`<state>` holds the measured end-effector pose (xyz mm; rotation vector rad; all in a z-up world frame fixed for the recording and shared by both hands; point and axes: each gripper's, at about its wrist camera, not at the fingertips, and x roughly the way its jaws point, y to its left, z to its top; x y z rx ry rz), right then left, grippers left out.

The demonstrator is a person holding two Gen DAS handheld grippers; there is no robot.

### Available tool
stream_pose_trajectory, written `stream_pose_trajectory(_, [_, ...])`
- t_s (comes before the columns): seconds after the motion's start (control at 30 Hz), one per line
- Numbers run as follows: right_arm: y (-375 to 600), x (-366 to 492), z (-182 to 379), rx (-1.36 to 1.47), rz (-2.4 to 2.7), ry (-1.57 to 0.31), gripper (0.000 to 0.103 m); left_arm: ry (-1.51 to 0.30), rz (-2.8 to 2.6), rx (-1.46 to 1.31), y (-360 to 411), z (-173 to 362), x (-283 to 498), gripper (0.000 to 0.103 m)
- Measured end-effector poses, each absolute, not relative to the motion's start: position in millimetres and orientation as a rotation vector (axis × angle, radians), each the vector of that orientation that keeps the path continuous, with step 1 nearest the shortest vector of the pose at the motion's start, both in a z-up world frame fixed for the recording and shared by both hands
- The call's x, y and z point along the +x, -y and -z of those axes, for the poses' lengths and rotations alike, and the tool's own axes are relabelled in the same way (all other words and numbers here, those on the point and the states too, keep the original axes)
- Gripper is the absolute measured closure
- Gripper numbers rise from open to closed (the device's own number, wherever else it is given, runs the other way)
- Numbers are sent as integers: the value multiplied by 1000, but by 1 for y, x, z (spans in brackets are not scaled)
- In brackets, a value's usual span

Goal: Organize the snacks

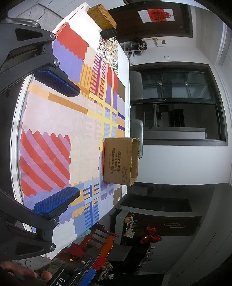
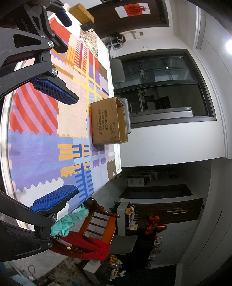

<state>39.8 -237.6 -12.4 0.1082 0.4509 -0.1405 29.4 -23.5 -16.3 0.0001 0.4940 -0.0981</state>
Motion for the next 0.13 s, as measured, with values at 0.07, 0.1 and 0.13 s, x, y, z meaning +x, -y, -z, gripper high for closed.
stream_pose_trajectory(0.07, [238, 40, 13, 108, 140, -452, 10, -493, 100, -2, 23, 16, 30, 0])
stream_pose_trajectory(0.1, [238, 40, 13, 108, 140, -452, 10, -493, 99, -1, 23, 16, 30, 0])
stream_pose_trajectory(0.13, [238, 40, 12, 108, 140, -452, 10, -495, 101, -1, 22, 16, 30, 0])
